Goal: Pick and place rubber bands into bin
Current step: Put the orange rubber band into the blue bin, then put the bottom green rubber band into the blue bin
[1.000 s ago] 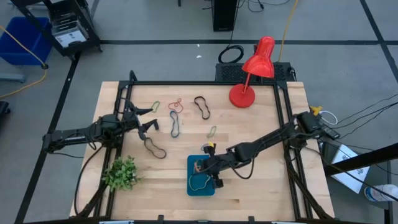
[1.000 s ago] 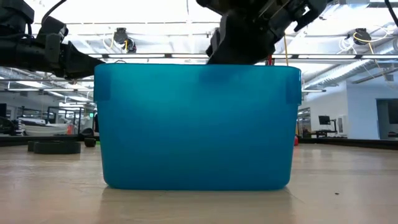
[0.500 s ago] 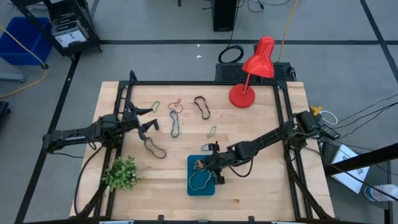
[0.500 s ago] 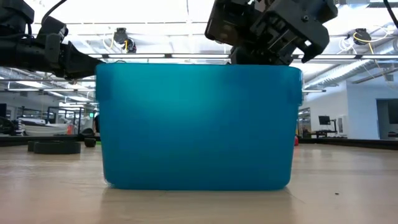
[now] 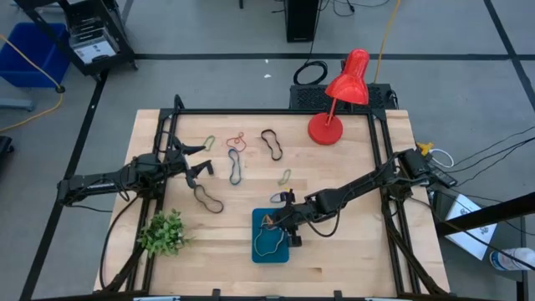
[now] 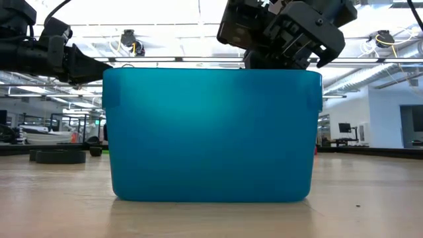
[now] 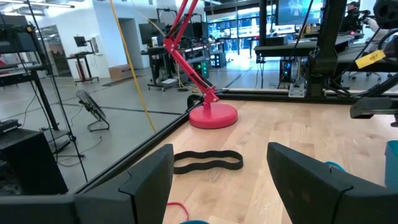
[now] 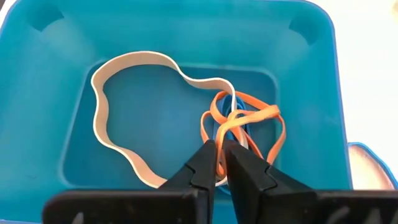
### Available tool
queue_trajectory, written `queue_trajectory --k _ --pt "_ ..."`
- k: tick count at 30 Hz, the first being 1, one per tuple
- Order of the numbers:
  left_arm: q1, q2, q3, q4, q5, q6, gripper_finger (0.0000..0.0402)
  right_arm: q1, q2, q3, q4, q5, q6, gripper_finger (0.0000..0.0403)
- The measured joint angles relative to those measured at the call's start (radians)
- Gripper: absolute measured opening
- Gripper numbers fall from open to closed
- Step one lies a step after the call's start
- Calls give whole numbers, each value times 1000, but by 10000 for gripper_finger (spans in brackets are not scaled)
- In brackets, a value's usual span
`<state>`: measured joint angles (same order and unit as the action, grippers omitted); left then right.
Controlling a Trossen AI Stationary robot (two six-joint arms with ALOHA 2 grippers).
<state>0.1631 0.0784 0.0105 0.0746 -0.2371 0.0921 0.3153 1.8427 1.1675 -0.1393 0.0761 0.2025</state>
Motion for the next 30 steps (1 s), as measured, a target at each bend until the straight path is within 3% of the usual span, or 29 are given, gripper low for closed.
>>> queue_trajectory --k 6,15,21,27,30 --pt "0 0 0 0 0 0 267 0 0 0 0 0 2 61" --pt "0 0 0 0 0 0 267 0 -23 -1 0 0 -6 150" --pt "0 0 0 -1 0 0 267 -4 -141 -1 -26 0 -19 184" --pt "0 0 0 -5 0 0 267 -19 -303 -1 -70 1 -114 192" --pt "0 0 0 -5 0 0 267 -37 -368 -1 -81 65 -146 189"
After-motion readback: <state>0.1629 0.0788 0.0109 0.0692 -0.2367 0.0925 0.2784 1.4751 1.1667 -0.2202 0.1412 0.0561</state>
